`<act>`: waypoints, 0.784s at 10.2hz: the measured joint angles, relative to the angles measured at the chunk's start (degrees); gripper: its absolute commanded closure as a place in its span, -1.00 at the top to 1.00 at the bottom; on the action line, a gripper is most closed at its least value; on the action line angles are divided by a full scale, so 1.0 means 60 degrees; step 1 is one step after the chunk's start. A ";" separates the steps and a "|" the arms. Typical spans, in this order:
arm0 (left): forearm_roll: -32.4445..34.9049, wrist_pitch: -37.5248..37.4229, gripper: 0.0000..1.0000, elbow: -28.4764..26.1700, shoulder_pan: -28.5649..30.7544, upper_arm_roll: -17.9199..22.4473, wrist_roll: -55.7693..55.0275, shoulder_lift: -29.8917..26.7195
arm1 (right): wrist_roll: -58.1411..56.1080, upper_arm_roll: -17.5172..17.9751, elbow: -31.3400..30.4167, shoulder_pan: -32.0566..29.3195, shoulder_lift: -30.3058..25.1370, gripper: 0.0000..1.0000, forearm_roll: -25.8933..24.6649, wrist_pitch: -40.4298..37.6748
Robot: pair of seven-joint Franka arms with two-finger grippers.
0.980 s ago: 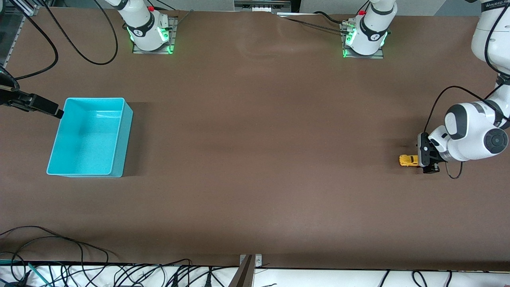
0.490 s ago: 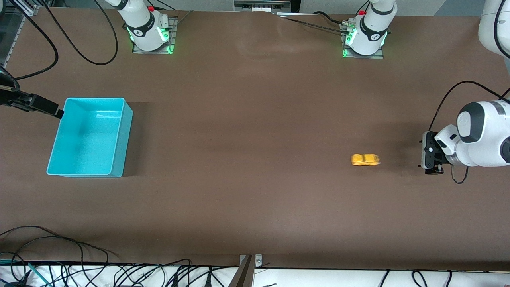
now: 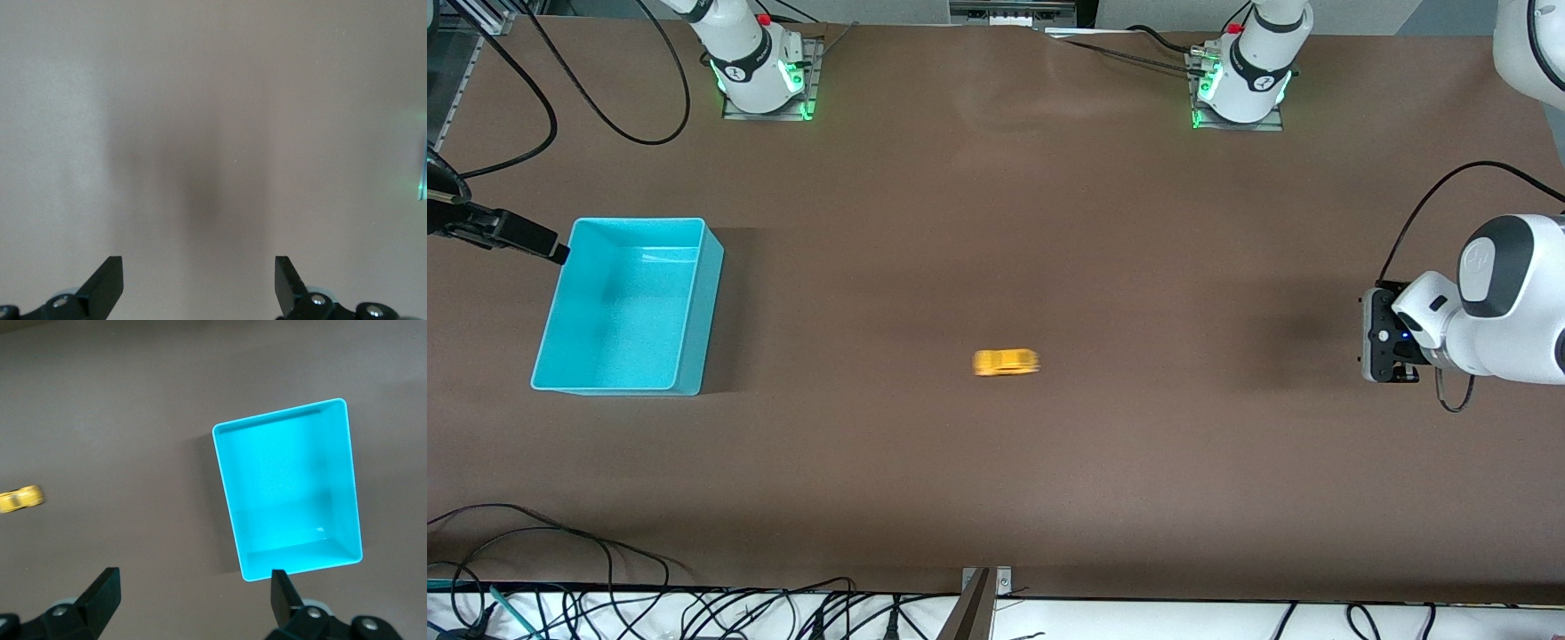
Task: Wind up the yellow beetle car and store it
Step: 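Release the car from the left gripper so it drives toward the bin, then reach the right gripper to the car while the left gripper returns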
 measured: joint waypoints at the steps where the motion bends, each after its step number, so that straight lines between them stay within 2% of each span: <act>1: 0.0000 -0.0252 1.00 0.0159 -0.0193 -0.0004 -0.0316 -0.0090 | 0.0000 0.0000 0.0000 0.0000 0.0000 1.00 0.0000 0.0000; 8: 0.0000 -0.0800 1.00 0.0454 -0.0811 -0.0015 -0.2163 -0.0545 | 0.0000 0.0000 0.0000 0.0000 0.0002 1.00 0.0000 0.0000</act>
